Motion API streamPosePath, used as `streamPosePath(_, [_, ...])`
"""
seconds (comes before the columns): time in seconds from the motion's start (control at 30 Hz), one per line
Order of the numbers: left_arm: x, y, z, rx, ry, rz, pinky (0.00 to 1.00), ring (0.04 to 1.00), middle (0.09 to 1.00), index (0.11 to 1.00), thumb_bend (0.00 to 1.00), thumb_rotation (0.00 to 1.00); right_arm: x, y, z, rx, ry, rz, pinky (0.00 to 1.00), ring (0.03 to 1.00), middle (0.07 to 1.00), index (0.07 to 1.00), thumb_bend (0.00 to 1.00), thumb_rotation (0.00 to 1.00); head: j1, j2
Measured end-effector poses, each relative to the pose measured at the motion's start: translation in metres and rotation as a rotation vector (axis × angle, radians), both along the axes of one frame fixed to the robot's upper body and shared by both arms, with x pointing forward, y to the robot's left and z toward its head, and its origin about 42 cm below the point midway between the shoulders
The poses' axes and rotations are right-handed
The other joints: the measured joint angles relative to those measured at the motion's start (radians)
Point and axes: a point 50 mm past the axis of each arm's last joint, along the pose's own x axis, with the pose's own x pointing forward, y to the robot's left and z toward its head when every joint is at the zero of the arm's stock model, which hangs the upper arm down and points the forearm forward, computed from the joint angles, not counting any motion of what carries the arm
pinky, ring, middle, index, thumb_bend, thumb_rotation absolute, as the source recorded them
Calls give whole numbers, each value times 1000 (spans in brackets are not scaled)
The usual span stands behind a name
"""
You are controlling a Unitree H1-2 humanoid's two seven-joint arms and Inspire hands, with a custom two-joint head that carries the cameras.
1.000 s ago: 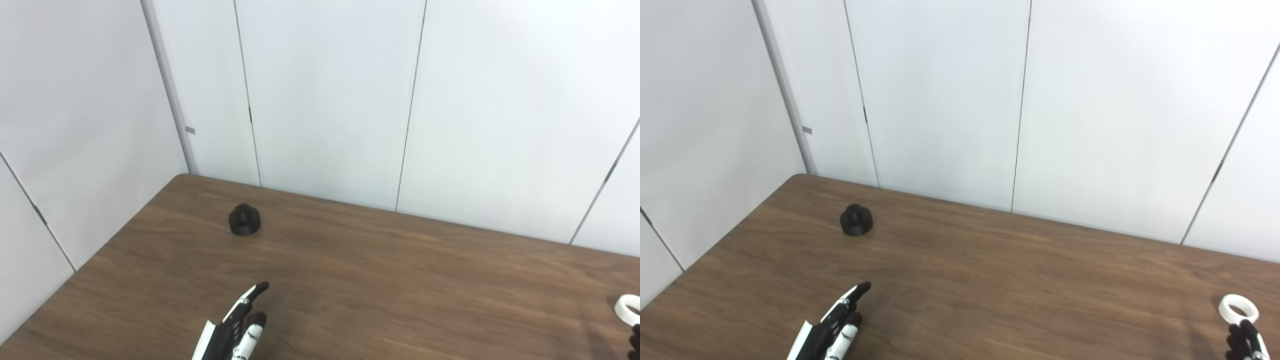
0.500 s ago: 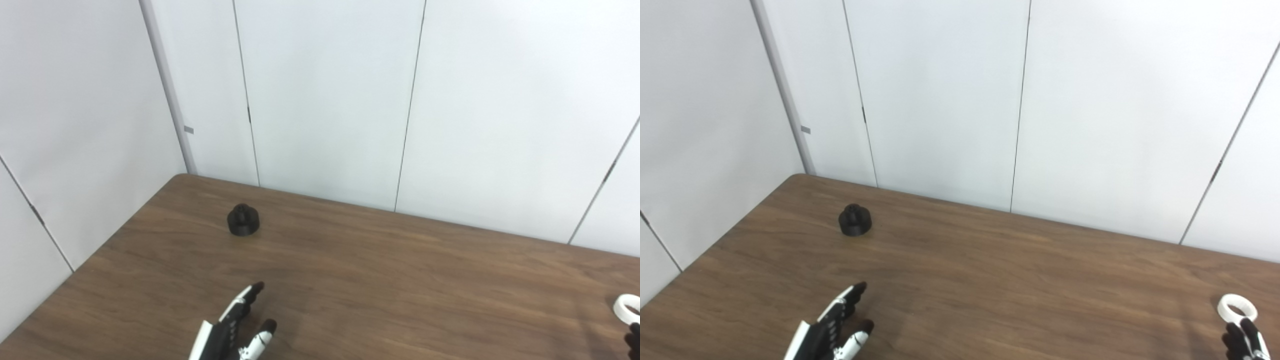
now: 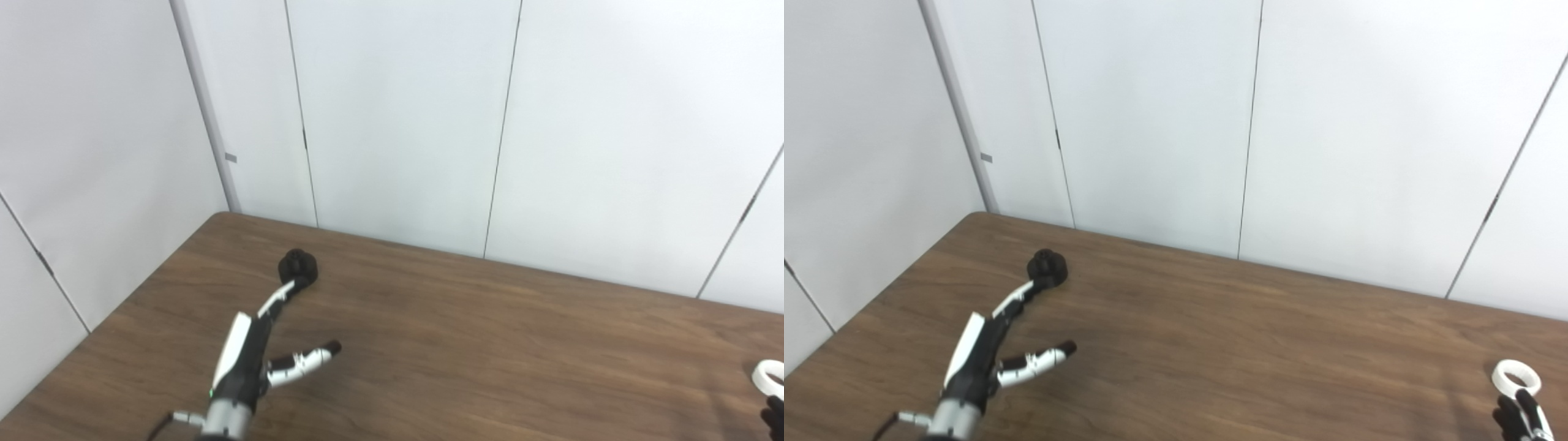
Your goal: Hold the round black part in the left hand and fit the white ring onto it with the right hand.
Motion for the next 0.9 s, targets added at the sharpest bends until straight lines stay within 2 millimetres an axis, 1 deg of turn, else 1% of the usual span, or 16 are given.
streamPosePath(0.03, [3, 3, 2, 17, 4, 3, 905, 924, 915, 887, 889, 190, 0, 0, 0, 0, 0, 0, 991, 935, 939, 958, 394, 1000, -3, 0])
streamPosePath(0.17, [17, 18, -1, 71, 55, 39, 960, 942, 918, 887, 893, 207, 0, 0, 0, 0, -1, -1, 984, 929, 932, 958, 394, 1000, -8, -3])
streamPosePath(0.27, [25, 28, 0, 100, 71, 55, 954, 941, 918, 887, 897, 206, -1, 0, 0, 0, -2, -2, 983, 926, 930, 959, 388, 1000, -8, -3])
streamPosePath(0.37, [35, 36, -2, 126, 92, 77, 925, 939, 919, 877, 900, 216, -1, 0, 0, -1, -2, -2, 975, 920, 927, 958, 380, 1000, -8, -3])
streamPosePath(0.5, [46, 47, -5, 185, 122, 107, 905, 944, 917, 873, 881, 214, -1, 0, 0, -6, -2, -2, 987, 921, 928, 959, 396, 1000, -12, -2])
streamPosePath(0.63, [58, 59, -5, 214, 144, 125, 930, 962, 925, 875, 906, 233, -1, 0, 0, -12, -1, -3, 962, 910, 923, 957, 398, 1000, -15, -2])
streamPosePath(0.67, [61, 61, -5, 219, 151, 130, 972, 955, 919, 873, 912, 248, -1, 0, 0, -13, 0, -4, 958, 909, 922, 956, 404, 1000, -15, -2])
streamPosePath(0.77, [72, 64, -3, 267, 162, 137, 997, 952, 906, 860, 919, 271, -2, 0, 0, -13, -1, -4, 961, 906, 921, 955, 413, 1000, -17, 0])
streamPosePath(0.9, [91, 66, -2, 307, 177, 148, 1000, 958, 907, 844, 927, 298, -2, 0, 0, -13, -3, -5, 955, 904, 916, 954, 400, 1000, -21, 2])
